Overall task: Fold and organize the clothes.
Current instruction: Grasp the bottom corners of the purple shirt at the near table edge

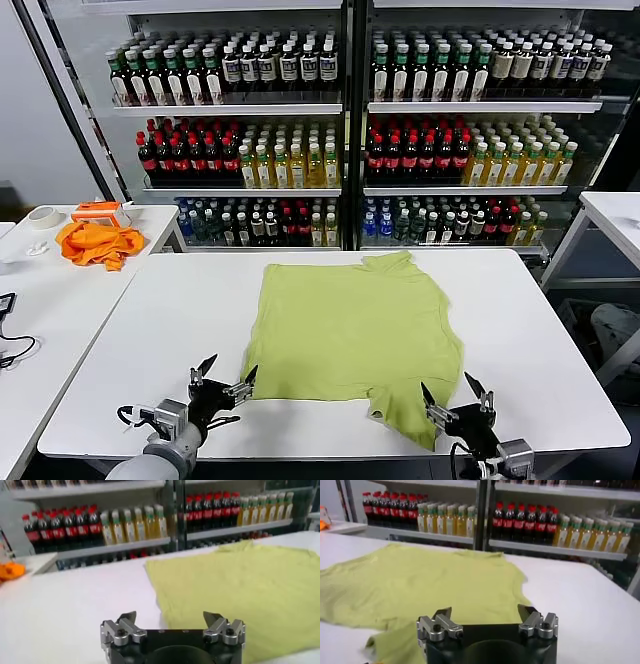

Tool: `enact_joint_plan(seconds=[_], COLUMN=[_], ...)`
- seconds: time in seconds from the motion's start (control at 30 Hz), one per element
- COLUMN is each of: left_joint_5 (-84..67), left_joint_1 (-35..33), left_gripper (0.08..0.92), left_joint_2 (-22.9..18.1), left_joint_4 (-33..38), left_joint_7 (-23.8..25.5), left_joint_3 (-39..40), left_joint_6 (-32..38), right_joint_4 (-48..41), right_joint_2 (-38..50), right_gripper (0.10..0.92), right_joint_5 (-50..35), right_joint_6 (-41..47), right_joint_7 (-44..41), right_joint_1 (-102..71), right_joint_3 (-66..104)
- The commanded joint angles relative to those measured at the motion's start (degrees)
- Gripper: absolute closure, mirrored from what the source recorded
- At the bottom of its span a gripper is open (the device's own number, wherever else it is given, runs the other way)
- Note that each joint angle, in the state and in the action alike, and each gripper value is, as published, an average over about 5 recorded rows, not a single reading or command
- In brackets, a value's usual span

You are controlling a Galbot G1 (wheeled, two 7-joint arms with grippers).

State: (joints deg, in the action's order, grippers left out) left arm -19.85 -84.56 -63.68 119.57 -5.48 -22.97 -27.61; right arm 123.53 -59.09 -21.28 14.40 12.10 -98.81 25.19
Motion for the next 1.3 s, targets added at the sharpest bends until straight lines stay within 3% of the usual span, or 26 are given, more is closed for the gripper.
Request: enact_joint_plan(seconds=[0.03, 0.73, 0.87, 1.3], left_joint_5=[-0.82, -1.28, -1.98, -1.19], left_joint_1=[-1.12, -0.98, -0.42, -0.65], left_gripper=[0.177, 0.177, 0.203, 0.57], left_joint_2=[-0.61, -1.89, -2.14, -2.27], left_joint_4=[-0.58, -0.4, -1.49, -2.71], left_joint_7=[-1.28, -1.71, -1.89, -1.75], left_joint_3=[-0.2, 1.32, 1.35, 2.25], left_joint_6=[-3.87, -4.41, -3.74, -4.0], right_joint_4=[-0.21, -1.8, -2.02, -2.08], right_joint_2=[0.35, -1.27, -1.23, -1.56], right_gripper=[0.203, 0.218, 0.318, 0.691], right_joint_5=[-0.16, -1.7, -3.99, -6.68], right_joint_6=[0.27, 0.26, 0.72, 1.54], right_joint_7=[0.61, 2.84, 3.12, 3.19], right_joint_1=[-2.45, -0.26, 0.23, 0.79], right_joint_3=[-0.56, -5.5, -5.62, -5.87])
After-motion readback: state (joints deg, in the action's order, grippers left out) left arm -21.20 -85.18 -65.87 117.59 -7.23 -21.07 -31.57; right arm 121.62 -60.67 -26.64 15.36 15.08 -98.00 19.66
